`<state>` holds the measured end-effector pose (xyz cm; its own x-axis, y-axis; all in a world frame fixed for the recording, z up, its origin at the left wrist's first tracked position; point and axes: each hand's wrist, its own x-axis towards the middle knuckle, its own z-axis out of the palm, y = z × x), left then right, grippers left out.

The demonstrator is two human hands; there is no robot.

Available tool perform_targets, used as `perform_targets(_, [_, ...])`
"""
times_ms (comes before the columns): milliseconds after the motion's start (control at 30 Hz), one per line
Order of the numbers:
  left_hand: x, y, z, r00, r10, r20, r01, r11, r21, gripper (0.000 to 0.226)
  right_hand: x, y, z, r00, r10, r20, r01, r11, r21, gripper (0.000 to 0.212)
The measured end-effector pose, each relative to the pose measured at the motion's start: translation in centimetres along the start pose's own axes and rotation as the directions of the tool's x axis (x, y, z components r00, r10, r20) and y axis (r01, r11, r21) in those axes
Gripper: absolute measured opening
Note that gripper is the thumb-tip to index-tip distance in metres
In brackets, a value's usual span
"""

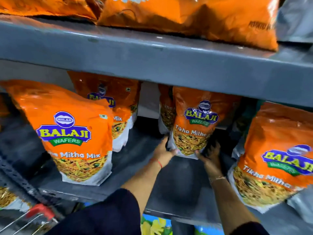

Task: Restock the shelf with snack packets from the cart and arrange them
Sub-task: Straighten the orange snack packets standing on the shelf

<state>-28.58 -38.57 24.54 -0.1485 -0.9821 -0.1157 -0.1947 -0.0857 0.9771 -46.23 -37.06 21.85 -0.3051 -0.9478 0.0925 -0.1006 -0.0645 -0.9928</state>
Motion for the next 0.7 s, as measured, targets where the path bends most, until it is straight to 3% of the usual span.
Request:
perform_targets(133, [1.0,0.1,0.8,1.000,-0.031,0.001,0.031,0.997,-0.077,0.069,-0.1,-0.8,0.6,0.991,-0.001,0.135,-0.002,1.000,0.022,0.069])
perform_targets(267, [1.0,-1.6,-0.4,0.998,-0.035,-0.060,0.027,0.991,-0.131,0.094,-1.2,-0.7,2.0,0.993,0.017,0.113,-0.019,1.000,0.019,0.087])
perform_targets(433, [0.2,-1.6,-2.5,0.997,-0.034,-0.075,0.018,0.978,-0.208,0.066,-2.4,-0.7,4.1,0.994,0.045,0.104,-0.043,0.999,-0.015,0.087])
perform_targets(567, [0.0,-2.1,-3.9,0.997,-0.025,-0.076,0.008,0.976,-0.216,0.060,-2.9,-0.4,5.3,0.995,0.066,0.081,-0.064,0.998,-0.027,0.066])
perform_targets(700, [-0.4,-2.2,-4.3,0.997,-0.014,-0.076,-0.003,0.974,-0.226,0.058,-3.0,-0.1,5.9,0.997,0.045,0.070,-0.041,0.998,-0.058,0.062])
